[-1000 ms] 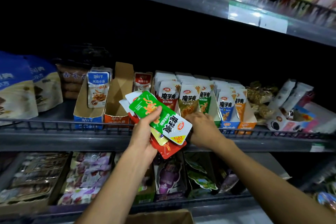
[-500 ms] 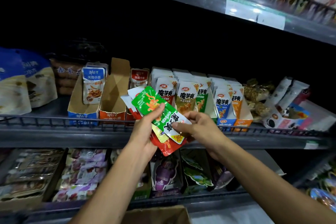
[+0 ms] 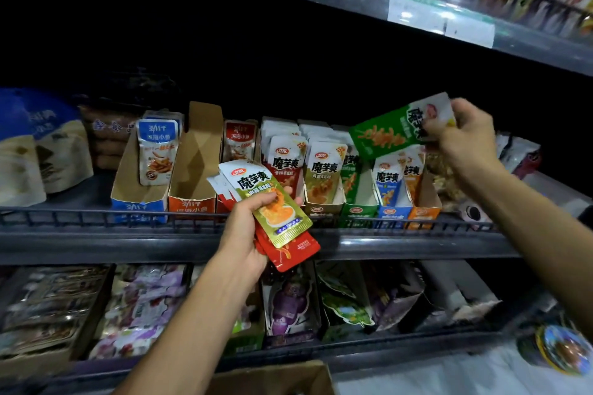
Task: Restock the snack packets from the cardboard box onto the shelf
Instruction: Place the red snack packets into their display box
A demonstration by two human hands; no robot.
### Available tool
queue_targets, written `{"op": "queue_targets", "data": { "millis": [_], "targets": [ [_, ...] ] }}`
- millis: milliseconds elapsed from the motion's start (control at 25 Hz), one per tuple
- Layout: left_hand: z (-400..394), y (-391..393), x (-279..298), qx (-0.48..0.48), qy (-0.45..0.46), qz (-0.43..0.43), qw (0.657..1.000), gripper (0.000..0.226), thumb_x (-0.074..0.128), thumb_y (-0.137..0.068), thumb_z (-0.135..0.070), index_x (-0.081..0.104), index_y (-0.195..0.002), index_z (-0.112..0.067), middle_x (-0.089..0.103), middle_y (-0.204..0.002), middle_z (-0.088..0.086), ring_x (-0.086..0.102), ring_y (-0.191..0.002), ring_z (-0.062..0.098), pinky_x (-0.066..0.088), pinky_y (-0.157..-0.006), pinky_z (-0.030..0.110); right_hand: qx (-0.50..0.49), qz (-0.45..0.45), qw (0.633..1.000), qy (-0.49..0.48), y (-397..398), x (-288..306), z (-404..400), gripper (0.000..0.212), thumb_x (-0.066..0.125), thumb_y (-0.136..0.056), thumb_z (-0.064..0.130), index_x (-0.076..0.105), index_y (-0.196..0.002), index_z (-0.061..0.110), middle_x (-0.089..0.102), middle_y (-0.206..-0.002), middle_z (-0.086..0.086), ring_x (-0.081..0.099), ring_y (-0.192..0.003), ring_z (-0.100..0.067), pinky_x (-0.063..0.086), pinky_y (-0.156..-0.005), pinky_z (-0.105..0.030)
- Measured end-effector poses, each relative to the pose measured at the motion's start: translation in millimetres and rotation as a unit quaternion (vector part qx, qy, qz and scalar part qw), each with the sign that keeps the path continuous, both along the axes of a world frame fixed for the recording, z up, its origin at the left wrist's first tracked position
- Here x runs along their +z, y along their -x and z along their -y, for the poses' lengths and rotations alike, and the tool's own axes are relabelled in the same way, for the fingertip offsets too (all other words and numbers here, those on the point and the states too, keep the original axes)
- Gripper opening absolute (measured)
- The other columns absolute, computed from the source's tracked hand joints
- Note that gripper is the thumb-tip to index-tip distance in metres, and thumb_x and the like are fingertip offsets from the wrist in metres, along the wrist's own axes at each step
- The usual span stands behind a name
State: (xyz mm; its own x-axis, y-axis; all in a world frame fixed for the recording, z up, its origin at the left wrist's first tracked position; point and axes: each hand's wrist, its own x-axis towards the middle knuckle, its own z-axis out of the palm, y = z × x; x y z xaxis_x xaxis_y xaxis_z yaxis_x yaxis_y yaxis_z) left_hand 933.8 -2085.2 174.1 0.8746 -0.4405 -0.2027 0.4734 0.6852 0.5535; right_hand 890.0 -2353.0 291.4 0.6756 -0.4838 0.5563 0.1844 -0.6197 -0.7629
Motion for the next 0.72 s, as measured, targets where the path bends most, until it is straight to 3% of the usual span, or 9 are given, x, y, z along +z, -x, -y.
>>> {"op": "queue_targets", "data": {
  "millis": [80,160,240,360,480,600,720],
  "targets": [
    [1.4,0.8,-0.7,-0.004,-0.003,-0.003,1.0,0.022,0.054,-0.09,-0.003,0.064,-0.109,-0.004,0.075,-0.102,0.015,0.072,-0.093,0.033,0.056,-0.085,0.047,-0.002,-0.044,0.996,0.081,-15.6,12.4,12.4,0.027,0.059,-0.094,0.008,0.056,-0.12,0.01,0.064,-0.112,-0.015,0.065,-0.093,-0.023,0.058,-0.067,-0.026],
    [1.9,2.2,-0.5,-0.012,-0.001,0.0,1.0,0.023,0.054,-0.09,-0.003,0.064,-0.11,-0.004,0.075,-0.102,0.014,0.072,-0.096,0.033,0.058,-0.083,0.046,0.004,-0.091,0.984,0.151,-32.7,14.7,10.1,0.035,0.061,-0.092,0.008,0.055,-0.126,0.004,0.06,-0.125,-0.014,0.06,-0.109,-0.028,0.056,-0.087,-0.041],
    [1.9,1.2,-0.9,-0.012,-0.003,0.002,1.0,0.022,0.054,-0.09,-0.004,0.065,-0.109,-0.004,0.075,-0.103,0.014,0.072,-0.098,0.033,0.06,-0.08,0.045,0.004,-0.119,0.965,0.234,-50.1,7.8,0.5,0.042,0.058,-0.094,0.009,0.051,-0.135,0.003,0.052,-0.138,-0.014,0.051,-0.125,-0.03,0.045,-0.102,-0.037],
    [0.0,-0.2,-2.9,-0.016,-0.024,0.015,0.999,0.022,0.053,-0.09,-0.005,0.065,-0.109,-0.005,0.074,-0.106,0.014,0.074,-0.091,0.03,0.06,-0.079,0.043,-0.041,-0.134,0.934,0.33,-64.9,5.8,-12.2,0.044,0.048,-0.098,0.005,0.041,-0.142,0.001,0.042,-0.147,-0.015,0.038,-0.136,-0.03,0.034,-0.101,-0.026],
    [-3.7,-5.0,-2.5,-0.017,-0.046,0.033,0.998,0.018,0.054,-0.09,-0.006,0.066,-0.103,-0.008,0.075,-0.104,0.013,0.073,-0.082,0.025,0.058,-0.081,0.041,-0.036,-0.128,0.937,0.324,-63.5,15.5,-10.6,0.043,0.044,-0.097,-0.005,0.038,-0.139,-0.005,0.043,-0.143,-0.018,0.038,-0.134,-0.032,0.034,-0.09,-0.011],
    [-5.5,-9.9,-2.1,-0.013,-0.058,0.036,0.998,0.021,0.055,-0.09,-0.008,0.066,-0.108,-0.008,0.076,-0.102,0.012,0.072,-0.078,0.023,0.06,-0.074,0.04,-0.029,-0.135,0.931,0.338,-65.6,17.5,-4.4,0.04,0.05,-0.094,-0.004,0.045,-0.134,-0.008,0.048,-0.138,-0.025,0.043,-0.131,-0.037,0.035,-0.097,-0.026],
    [-1.3,-8.4,-2.6,-0.024,-0.062,0.029,0.997,0.018,0.056,-0.09,-0.009,0.067,-0.104,-0.008,0.077,-0.096,0.01,0.074,-0.074,0.022,0.061,-0.07,0.037,-0.024,-0.188,0.921,0.34,-80.6,0.3,-0.5,0.039,0.059,-0.092,0.007,0.054,-0.13,0.0,0.054,-0.134,-0.021,0.049,-0.125,-0.036,0.041,-0.098,-0.04]
  ]
}}
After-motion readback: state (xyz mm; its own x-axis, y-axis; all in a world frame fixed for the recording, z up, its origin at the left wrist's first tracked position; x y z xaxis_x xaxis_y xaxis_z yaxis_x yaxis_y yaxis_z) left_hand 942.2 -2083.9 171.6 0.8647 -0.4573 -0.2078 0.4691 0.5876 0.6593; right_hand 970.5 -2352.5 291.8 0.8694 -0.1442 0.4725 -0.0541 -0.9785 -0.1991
